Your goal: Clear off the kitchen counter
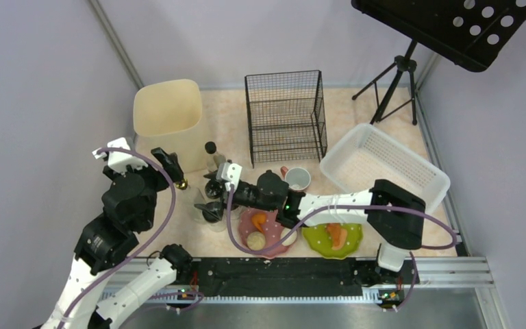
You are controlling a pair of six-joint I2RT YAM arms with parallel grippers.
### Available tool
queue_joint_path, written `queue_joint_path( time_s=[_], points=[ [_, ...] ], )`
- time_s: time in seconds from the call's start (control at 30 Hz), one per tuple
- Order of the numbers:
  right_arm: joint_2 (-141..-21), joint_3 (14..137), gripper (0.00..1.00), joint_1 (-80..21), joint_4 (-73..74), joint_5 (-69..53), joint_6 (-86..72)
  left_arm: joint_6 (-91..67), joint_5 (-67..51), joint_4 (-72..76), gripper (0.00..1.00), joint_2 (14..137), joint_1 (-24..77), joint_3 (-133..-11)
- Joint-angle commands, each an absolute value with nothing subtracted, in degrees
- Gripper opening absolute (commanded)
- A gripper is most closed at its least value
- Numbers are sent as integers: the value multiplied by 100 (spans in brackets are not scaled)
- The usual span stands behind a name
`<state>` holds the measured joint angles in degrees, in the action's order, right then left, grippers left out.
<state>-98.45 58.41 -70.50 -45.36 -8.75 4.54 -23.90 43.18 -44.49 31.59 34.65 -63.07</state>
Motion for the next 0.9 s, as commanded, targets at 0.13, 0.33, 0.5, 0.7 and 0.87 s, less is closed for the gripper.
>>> queue_joint_path(
  time_s=[0.13,0.33,0.5,0.7,0.87],
  points=[
    [-10399,6690,84,-7133,-5426,-1017,354,-2311,4553,-4431,93,2870,3465,-6289],
    [-10714,7014,83,-7151,-5438,-1188,219,-2280,4713,-4608,94,2675,3466,-6465],
    [-10958,7211,82,-7196,-5490,-1237,146,-2264,4698,-4650,94,2577,3464,-6435],
    [-11246,7420,80,-7217,-5620,-1236,45,-2259,4642,-4645,94,2556,3469,-6360],
    [-11418,7517,75,-7218,-5719,-1187,38,-2259,4595,-4651,95,2505,3468,-6336]
  ],
)
